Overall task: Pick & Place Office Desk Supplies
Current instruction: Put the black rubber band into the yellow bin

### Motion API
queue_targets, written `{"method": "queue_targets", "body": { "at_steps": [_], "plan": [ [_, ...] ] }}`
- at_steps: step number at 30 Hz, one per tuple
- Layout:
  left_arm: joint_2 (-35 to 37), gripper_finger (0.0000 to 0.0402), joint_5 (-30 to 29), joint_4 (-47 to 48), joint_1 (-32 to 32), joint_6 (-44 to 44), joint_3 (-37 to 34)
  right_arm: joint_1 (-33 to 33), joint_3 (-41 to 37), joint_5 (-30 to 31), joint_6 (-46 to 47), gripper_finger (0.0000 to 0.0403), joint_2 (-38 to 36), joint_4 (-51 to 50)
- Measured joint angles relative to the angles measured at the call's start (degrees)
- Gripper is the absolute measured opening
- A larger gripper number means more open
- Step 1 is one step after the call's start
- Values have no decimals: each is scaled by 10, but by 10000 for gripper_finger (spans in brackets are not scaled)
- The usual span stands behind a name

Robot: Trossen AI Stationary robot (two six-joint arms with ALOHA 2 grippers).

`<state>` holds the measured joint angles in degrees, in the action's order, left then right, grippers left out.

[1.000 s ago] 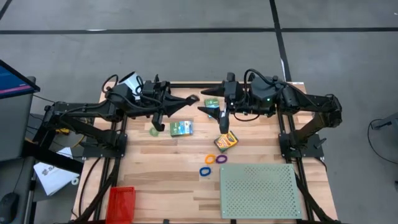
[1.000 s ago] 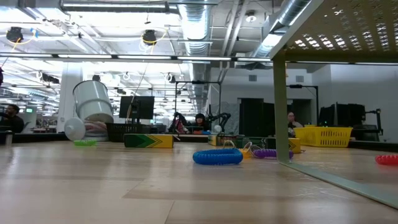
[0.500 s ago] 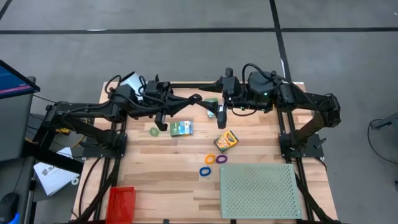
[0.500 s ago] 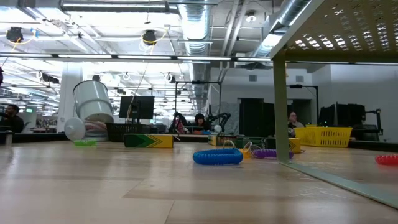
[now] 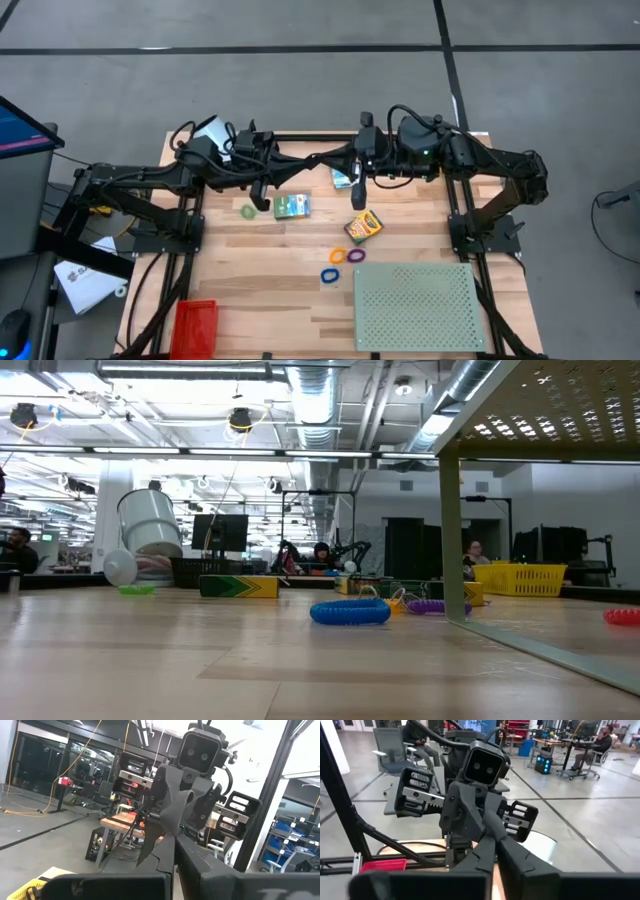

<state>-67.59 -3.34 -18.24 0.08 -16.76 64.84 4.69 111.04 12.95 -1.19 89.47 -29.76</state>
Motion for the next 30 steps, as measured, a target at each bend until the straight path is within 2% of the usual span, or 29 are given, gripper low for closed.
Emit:
{"method": "queue_targets", "body": {
  "at_steps": [8,16,21,24,26,30],
  "plan": [
    [0,11,23,-3,0,-1,1,2,-1,23,-28,3,-3,40],
    [8,60,54,60,-2,-20,0,-1,56,56,-66,2,-9,22],
    [21,95,77,173,-16,-32,0,-10,91,90,-69,1,-6,-62],
    [40,107,93,279,-37,-35,1,-25,120,127,-45,1,-7,-160],
    [55,111,94,370,-57,-50,0,-42,132,131,-4,1,-7,-226],
    [76,115,92,482,-100,-100,0,-88,133,115,116,1,-8,-351]
  ]
}}
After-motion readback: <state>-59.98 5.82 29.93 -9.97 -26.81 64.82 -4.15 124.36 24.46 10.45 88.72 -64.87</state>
